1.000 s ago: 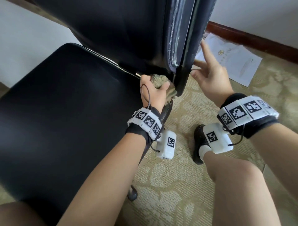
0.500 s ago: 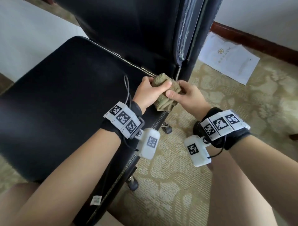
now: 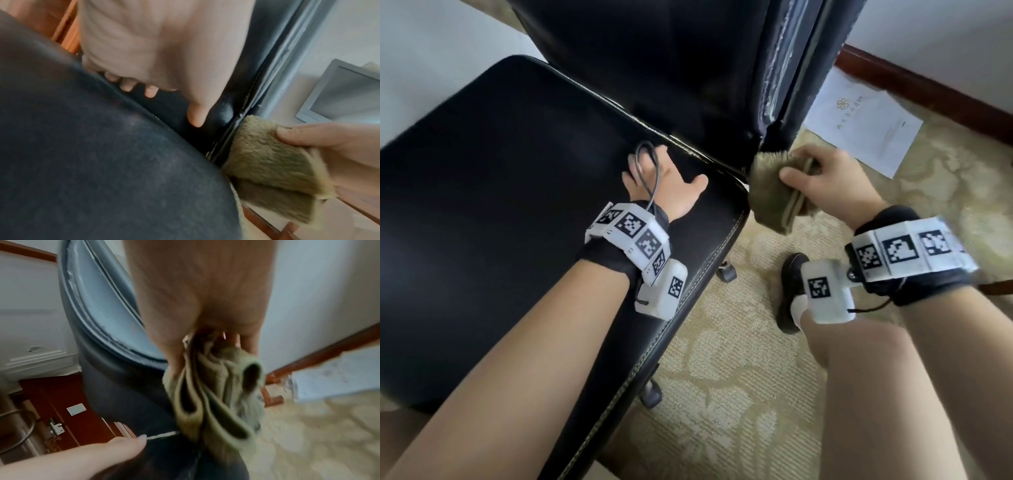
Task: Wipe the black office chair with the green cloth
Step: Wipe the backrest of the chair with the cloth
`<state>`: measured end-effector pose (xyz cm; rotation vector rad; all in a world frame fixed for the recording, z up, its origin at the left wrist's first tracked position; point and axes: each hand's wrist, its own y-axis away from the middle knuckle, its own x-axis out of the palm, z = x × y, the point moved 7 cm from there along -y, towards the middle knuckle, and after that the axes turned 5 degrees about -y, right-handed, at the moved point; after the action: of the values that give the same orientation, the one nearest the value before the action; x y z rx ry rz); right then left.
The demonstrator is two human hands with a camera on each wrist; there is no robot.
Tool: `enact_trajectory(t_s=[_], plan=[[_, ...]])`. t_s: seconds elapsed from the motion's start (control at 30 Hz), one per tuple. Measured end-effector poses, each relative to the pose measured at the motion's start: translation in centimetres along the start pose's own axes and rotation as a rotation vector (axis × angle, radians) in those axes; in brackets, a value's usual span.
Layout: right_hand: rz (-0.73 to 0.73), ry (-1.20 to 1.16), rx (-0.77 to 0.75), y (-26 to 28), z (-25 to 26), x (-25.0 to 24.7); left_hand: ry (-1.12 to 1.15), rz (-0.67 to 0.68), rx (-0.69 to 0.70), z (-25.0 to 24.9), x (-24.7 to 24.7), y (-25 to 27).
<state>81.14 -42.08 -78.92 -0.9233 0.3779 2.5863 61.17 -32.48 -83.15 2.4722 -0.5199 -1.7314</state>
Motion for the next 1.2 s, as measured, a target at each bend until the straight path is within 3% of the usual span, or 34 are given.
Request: enact_trajectory(t_s=[0.1,0.17,0.3,0.43,0.67,0.93,1.2], plan=[[-0.275,-0.188,0.04,0.1,-1.2,0.5,-0.097,0.184,-0.124,1.1,1.7,0.2],[-0.405,-0.266,0.031,0.2,-2.0,1.1,-0.12,0.245,-0.125,1.6,2.3,0.2],[-0.646,-0.093,-0.031,1.2,-1.7,0.8,-0.121,0.294,-0.106,2.0,2.7,-0.1],[-0.647,-0.047,-0.009,1.6,-1.3,1.5,-0.161,0.321,-0.082,2.4,2.4,0.0],[-0.536,-0.36,0.05,-0.3,-1.2,3.6,-0.168,0.35,-0.042,2.8,2.1,0.2],[-0.664,-0.412,0.05,-0.7,-1.3,3.4,-0.171,0.36,-0.021,3.2,2.3,0.2],[-0.447,-0.358,0.003,0.1,-3.2,5.5,-0.185,0.377,-0.028,3.0,2.1,0.2]])
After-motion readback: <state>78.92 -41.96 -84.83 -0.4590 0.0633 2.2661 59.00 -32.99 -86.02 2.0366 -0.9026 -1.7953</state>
